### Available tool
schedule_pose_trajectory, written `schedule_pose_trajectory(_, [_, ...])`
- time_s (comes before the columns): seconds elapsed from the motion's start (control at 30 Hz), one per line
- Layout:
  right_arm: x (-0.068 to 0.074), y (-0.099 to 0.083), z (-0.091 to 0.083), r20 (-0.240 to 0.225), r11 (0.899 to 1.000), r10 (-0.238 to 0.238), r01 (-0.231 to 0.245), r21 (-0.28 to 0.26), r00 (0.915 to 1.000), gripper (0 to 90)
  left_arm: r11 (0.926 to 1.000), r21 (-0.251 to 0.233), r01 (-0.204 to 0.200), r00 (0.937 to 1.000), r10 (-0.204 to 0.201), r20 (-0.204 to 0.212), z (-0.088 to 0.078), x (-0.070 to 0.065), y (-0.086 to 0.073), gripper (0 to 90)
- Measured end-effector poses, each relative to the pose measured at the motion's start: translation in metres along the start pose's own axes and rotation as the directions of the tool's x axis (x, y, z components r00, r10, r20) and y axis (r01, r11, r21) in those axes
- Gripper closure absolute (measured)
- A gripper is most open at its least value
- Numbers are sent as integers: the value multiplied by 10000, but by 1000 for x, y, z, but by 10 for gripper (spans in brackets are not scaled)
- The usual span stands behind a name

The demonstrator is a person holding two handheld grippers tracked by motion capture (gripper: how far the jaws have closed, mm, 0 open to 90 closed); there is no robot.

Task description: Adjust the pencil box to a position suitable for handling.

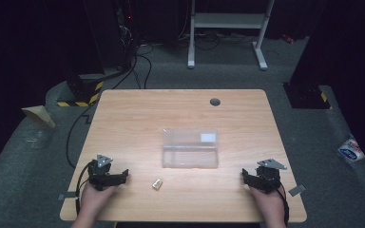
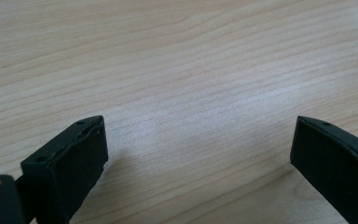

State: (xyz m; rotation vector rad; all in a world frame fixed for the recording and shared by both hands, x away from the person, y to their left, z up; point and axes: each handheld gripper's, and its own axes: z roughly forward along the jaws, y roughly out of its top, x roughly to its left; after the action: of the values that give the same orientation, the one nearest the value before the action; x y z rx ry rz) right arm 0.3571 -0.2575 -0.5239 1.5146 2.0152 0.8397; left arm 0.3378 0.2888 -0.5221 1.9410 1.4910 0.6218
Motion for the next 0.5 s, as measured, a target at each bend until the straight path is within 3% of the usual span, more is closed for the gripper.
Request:
schedule_pose_trajectory(0.1, [0, 0, 0, 18, 10000, -31, 31, -13, 10000, 201, 9996, -101, 267, 9994, -265, 213, -2, 0, 2, 44])
schedule_pose_trajectory(0.23, [0, 0, 0, 27, 10000, -22, 22, -14, 10000, 202, 9998, -84, 156, 9983, -151, 559, -2, -5, 3, 35])
schedule_pose_trajectory(0.3, [0, 0, 0, 25, 10000, -22, 22, -14, 10000, 202, 9996, -271, -104, 9976, 123, 683, -4, -9, 6, 35])
schedule_pose_trajectory(0.4, [1, 0, 0, 49, 10000, 16, -16, -19, 10000, 208, 9984, -559, -62, 9931, 127, 1163, -8, -17, 11, 26])
schedule_pose_trajectory(0.47, [1, 1, 1, 71, 10000, 44, -44, -31, 10000, 211, 9978, -545, -375, 9904, 444, 1311, -10, -27, 18, 6])
schedule_pose_trajectory(0.5, [1, 1, 1, 72, 10000, 48, -48, -33, 10000, 211, 9954, -638, -716, 9874, 798, 1368, -13, -38, 25, 6])
